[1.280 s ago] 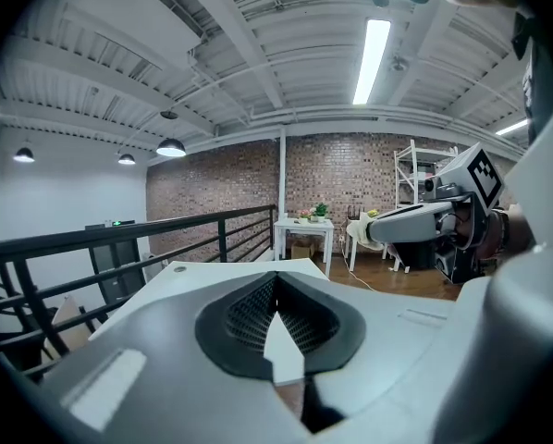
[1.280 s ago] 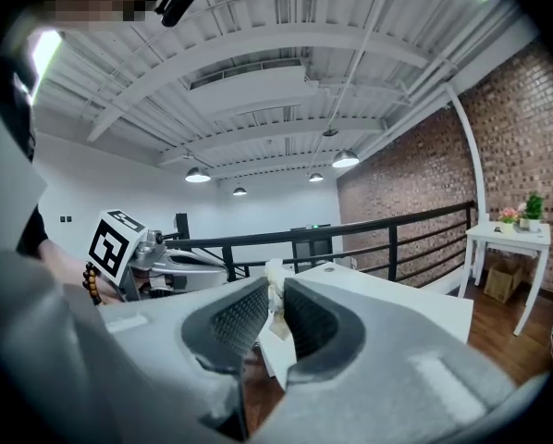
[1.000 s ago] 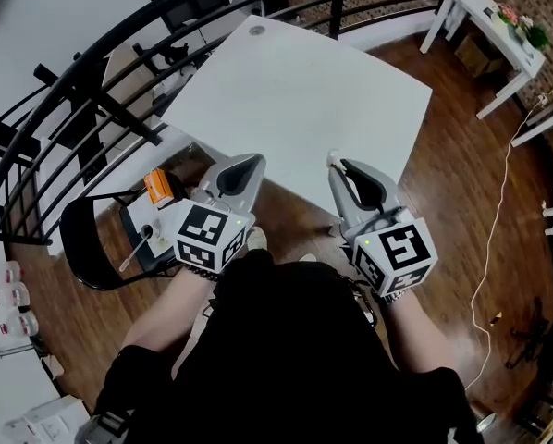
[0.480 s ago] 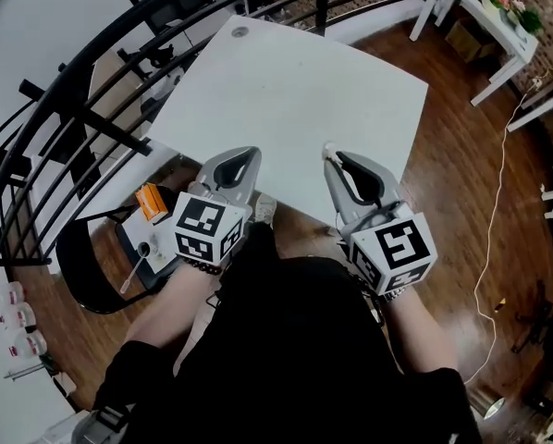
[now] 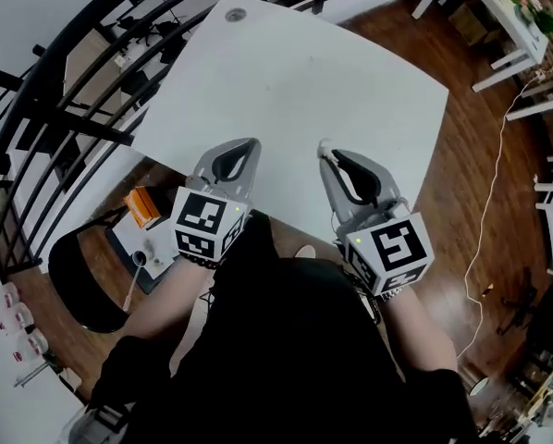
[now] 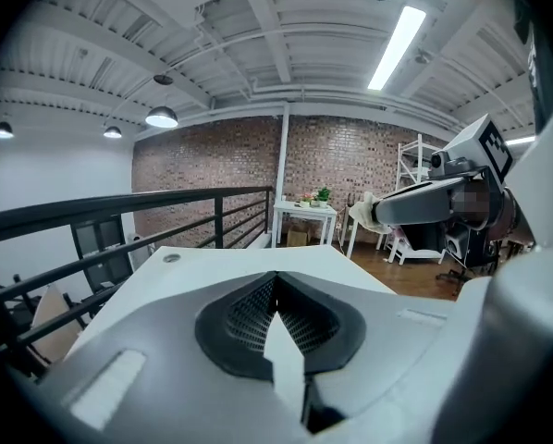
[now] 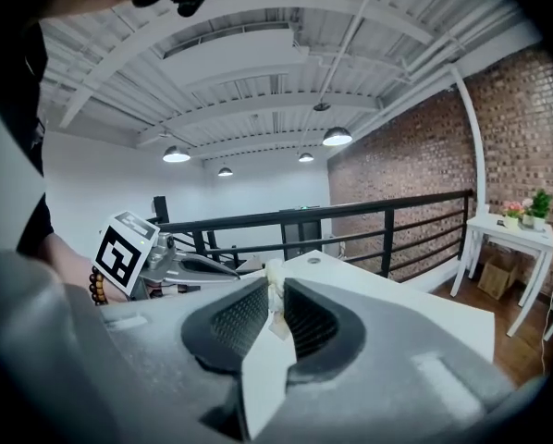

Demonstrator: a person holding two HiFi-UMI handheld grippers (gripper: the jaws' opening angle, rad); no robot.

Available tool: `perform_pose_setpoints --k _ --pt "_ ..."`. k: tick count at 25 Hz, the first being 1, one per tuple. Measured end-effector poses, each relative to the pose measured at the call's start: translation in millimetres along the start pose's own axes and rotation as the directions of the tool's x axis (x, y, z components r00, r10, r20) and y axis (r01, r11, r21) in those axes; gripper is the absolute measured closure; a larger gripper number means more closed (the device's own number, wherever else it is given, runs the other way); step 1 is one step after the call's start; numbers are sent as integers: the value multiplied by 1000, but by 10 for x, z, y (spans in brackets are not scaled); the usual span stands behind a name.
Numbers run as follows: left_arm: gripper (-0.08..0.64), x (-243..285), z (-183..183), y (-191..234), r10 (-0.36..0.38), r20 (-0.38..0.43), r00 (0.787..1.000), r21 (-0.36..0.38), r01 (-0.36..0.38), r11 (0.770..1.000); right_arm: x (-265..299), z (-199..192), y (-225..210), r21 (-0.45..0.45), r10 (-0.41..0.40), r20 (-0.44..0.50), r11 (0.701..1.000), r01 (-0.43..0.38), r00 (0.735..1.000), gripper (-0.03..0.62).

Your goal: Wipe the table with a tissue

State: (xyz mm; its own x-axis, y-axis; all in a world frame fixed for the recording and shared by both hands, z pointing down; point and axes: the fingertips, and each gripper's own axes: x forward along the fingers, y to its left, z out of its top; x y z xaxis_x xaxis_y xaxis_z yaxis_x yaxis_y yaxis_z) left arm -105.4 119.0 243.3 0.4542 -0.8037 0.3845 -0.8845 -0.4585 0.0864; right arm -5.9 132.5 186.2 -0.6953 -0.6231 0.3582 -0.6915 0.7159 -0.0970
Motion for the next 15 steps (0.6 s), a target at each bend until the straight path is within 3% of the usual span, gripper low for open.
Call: perform_pose_setpoints --k 8,15 --pt "543 443 -265 646 -43 -60 997 -79 38 996 998 -141 -66 15 2 -141 1000 0 990 552" --pt "543 814 -499 1004 -78 -115 990 -90 68 994 1721 -445 -248 66 1 -248 998 16 969 552"
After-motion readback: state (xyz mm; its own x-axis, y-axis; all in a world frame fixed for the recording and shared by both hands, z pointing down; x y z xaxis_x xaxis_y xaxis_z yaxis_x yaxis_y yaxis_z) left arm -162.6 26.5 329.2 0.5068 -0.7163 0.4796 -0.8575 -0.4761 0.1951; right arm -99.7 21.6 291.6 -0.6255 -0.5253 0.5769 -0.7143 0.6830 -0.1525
